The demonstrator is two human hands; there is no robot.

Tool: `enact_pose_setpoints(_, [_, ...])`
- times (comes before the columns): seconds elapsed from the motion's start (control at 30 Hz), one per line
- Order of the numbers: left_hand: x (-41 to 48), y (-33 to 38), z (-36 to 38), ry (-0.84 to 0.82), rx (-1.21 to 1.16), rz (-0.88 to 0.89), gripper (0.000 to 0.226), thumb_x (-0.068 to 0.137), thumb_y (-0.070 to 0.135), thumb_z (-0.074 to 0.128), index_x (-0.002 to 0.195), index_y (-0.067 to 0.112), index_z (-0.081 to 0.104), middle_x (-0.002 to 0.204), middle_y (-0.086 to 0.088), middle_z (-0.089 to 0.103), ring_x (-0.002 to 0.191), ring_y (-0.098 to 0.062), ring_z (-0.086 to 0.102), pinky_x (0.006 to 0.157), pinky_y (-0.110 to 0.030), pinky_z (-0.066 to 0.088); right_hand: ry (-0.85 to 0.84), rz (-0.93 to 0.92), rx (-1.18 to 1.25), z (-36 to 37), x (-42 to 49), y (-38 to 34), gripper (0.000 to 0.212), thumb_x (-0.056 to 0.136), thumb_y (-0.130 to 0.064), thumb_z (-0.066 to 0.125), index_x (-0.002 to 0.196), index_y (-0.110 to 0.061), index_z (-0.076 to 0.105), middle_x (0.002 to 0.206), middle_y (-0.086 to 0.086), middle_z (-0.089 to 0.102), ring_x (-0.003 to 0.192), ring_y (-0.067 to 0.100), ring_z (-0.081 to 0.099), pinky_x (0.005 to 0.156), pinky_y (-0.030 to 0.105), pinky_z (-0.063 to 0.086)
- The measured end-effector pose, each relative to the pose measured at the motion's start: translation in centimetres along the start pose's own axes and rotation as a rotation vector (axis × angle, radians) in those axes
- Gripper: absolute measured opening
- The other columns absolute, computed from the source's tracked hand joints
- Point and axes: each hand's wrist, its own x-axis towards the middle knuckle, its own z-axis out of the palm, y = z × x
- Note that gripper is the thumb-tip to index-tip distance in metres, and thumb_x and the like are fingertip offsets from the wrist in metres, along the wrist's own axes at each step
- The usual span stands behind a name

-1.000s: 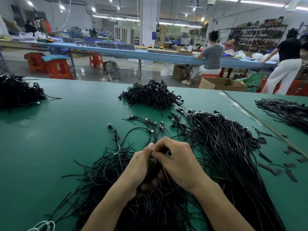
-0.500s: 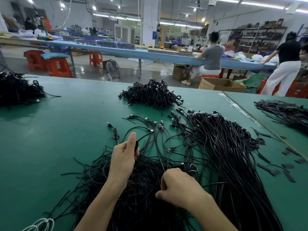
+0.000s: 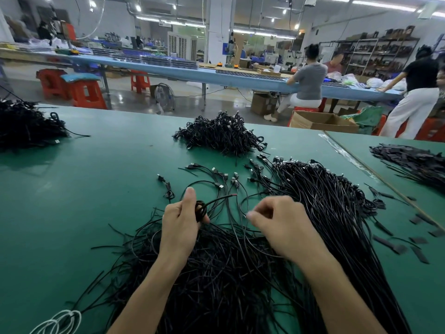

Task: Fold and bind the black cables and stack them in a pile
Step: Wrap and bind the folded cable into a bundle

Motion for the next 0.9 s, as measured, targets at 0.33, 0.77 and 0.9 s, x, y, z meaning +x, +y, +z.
enact_pose_setpoints(0.33, [-1.6,1.3,1.1,-0.355,-0.085,0.014,0.040,0.105,0.026,0.041,0.092,0.029,0.078,0.045,0.003,0.042,0.035,-0.009,0.037,0.038,-0.018,0.031,0.101,-0.192,0.426,3.1,-1.2,-1.1,0.022,0.085,-0.004,0.075,0.088,-0.025,0.077,0.084,-0.025,0.073,0.082,-0.005,0.068,0.073,0.008,0.049])
enact_pose_setpoints(0.77, [-1.6,-0.2,1.9,-0.162,-0.153,0.007,0.071,0.090,0.073,0.037,0.075,0.017,0.079,0.051,-0.006,0.059,0.043,-0.015,0.048,0.042,-0.025,0.038,0.108,-0.401,-0.043,4.7,-3.0,-1.7,0.016,0.097,-0.012,0.061,0.107,-0.018,0.072,0.097,-0.011,0.057,0.088,0.004,0.057,0.080,0.015,0.050])
enact_pose_setpoints(0.9, [-1.5,-0.2,1.7,-0.139,-0.038,-0.012,0.068,0.099,0.062,0.040,0.058,0.016,0.070,0.044,0.001,0.047,0.040,-0.015,0.037,0.044,-0.027,0.030,0.202,-0.576,-0.311,4.7,-3.3,-1.9,0.012,0.085,-0.003,0.073,0.092,-0.013,0.071,0.092,0.000,0.064,0.090,0.016,0.063,0.076,0.032,0.059])
